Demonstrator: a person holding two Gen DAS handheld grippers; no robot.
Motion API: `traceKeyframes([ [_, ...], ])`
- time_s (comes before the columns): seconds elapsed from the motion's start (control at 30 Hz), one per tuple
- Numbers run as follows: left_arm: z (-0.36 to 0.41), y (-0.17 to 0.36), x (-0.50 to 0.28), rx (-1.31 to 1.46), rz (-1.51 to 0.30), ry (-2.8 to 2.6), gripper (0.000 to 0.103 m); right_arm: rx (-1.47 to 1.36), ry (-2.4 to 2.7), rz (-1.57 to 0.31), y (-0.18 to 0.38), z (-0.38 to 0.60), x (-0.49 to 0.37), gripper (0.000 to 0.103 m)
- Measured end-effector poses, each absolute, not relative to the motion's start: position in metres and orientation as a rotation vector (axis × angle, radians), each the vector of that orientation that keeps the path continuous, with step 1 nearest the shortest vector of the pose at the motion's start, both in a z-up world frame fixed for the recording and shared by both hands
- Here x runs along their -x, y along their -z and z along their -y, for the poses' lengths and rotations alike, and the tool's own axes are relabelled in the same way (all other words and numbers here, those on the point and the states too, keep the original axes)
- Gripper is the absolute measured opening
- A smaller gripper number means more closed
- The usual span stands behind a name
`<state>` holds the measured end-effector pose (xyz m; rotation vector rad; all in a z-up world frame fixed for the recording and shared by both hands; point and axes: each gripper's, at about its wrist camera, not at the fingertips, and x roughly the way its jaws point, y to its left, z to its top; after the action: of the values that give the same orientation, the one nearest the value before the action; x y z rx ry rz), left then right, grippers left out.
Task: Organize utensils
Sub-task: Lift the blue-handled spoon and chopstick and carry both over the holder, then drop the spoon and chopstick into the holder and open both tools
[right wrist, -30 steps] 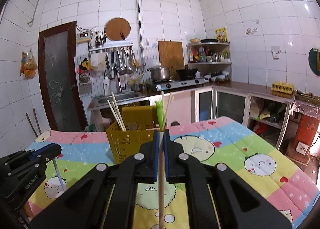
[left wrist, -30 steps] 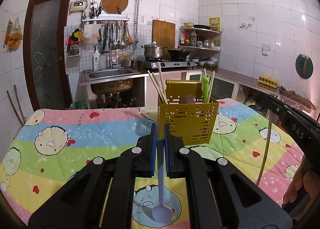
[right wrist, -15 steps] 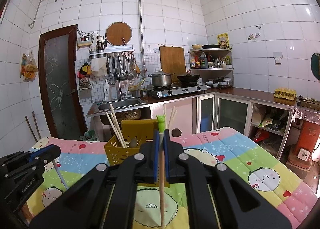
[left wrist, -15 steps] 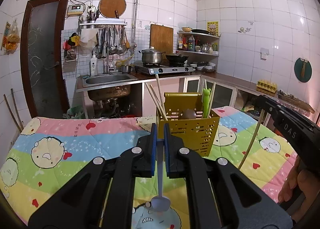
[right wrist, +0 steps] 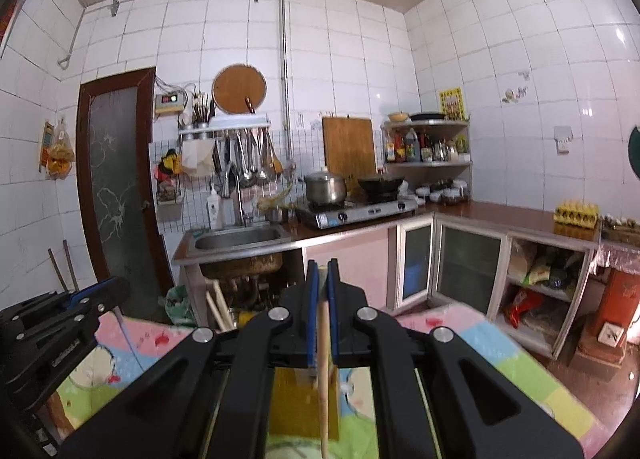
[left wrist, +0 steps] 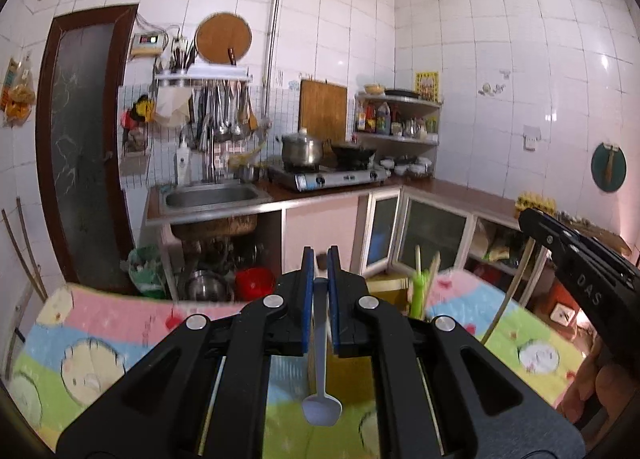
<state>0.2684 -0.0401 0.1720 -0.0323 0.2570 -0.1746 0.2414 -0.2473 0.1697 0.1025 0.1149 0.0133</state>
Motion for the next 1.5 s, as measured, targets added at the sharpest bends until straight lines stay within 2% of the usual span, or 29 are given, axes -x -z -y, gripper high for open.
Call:
traceKeyframes([
  [0.2,0.046,-0.216,-0.306,0.063,-0.182,0.185,0.005,-0.092,-0.022,-0.048,-0.214,0.246,-0.272,0.005],
  [0.37,0.058,-0.215,-0.331,0.062,-0.178,0.203,0.005,-0.117,-0.039,-0.042,-0.218,0.244,-0.302,0.005],
  [0.8,0.052,-0.110,-0.375,0.057,-0.403,0.212,0.005,-0.108,-0.051,-0.273,-0.124,0.248,-0.356,0.005],
  [0.97,0.041,-0.091,-0.377,0.070,-0.454,0.198,0.007,-0.084,-0.038,-0.346,-0.089,0.252,-0.362,0.006],
  [1.0,0.037,-0.091,-0.371,0.074,-0.449,0.185,0.009,-0.079,-0.036,-0.352,-0.087,0.253,-0.361,0.007],
  [1.03,0.034,-0.092,-0.367,0.074,-0.446,0.178,0.023,-0.073,-0.027,-0.361,-0.085,0.256,-0.358,0.007],
  [1.07,0.032,-0.094,-0.362,0.074,-0.438,0.173,0.049,-0.076,-0.023,-0.367,-0.085,0.259,-0.355,0.010],
  [1.1,0.027,-0.099,-0.350,0.073,-0.406,0.152,0.062,-0.087,-0.019,-0.368,-0.087,0.263,-0.351,0.024],
  [1.13,0.025,-0.103,-0.343,0.072,-0.382,0.138,0.077,-0.105,-0.012,-0.357,-0.090,0.267,-0.342,0.048],
  [1.17,0.022,-0.108,-0.333,0.071,-0.353,0.127,0.081,-0.117,-0.007,-0.339,-0.095,0.270,-0.334,0.055],
  [1.2,0.019,-0.113,-0.321,0.068,-0.333,0.123,0.082,-0.121,-0.002,-0.323,-0.099,0.272,-0.324,0.056],
  [1.27,0.014,-0.120,-0.301,0.058,-0.317,0.115,0.091,-0.119,0.001,-0.314,-0.108,0.275,-0.306,0.057],
  [1.33,0.011,-0.125,-0.280,0.046,-0.285,0.094,0.097,-0.116,0.006,-0.298,-0.113,0.275,-0.283,0.068],
  [1.43,0.005,-0.127,-0.241,0.027,-0.235,0.064,0.098,-0.101,0.004,-0.260,-0.113,0.272,-0.240,0.084],
  [1.5,0.000,-0.121,-0.219,0.038,-0.242,0.061,0.098,-0.092,-0.003,-0.250,-0.104,0.267,-0.211,0.089],
])
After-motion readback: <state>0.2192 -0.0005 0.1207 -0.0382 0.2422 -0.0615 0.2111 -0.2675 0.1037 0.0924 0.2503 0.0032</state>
